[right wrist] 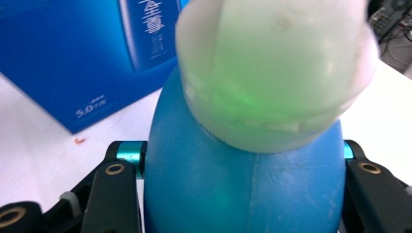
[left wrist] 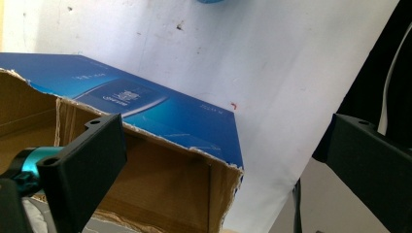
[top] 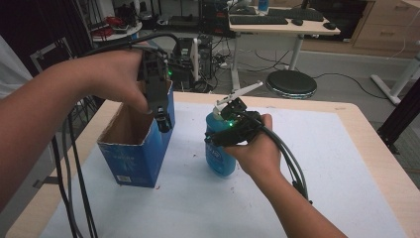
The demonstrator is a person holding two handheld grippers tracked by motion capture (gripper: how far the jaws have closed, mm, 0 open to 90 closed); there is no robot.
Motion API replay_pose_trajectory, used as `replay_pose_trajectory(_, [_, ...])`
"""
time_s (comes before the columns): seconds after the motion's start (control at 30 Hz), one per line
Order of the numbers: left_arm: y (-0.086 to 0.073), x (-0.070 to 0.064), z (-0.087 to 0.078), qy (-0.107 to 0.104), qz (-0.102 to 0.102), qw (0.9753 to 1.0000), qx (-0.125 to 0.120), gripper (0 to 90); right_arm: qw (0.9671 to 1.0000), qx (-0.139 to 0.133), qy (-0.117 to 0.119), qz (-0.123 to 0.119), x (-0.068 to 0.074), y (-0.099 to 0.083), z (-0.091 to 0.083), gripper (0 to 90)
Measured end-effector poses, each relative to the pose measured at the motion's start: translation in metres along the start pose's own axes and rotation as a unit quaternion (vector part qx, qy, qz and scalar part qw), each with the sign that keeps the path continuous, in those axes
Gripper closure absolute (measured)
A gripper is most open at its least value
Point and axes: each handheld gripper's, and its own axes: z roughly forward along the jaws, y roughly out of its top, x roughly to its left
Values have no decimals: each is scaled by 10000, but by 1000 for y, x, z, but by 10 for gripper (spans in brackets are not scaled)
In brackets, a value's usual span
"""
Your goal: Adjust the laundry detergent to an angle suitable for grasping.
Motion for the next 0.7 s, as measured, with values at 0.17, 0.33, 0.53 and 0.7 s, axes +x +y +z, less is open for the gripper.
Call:
replay_pose_trajectory(0.17, [2,-1,1,-1,19,10000,3,18,9997,-36,206,-106,-5,-3,-13,418])
replay_pose_trajectory(0.33, [5,-1,2,-4,42,10000,15,18,9983,-82,508,-277,-10,-8,-25,418])
replay_pose_trajectory(0.53, [8,-2,2,-20,60,10000,17,18,9909,-159,1027,-856,-10,-16,-39,418])
replay_pose_trajectory(0.7, [11,-3,4,-31,63,10000,45,18,9845,-204,1321,-1140,-6,-19,-43,417])
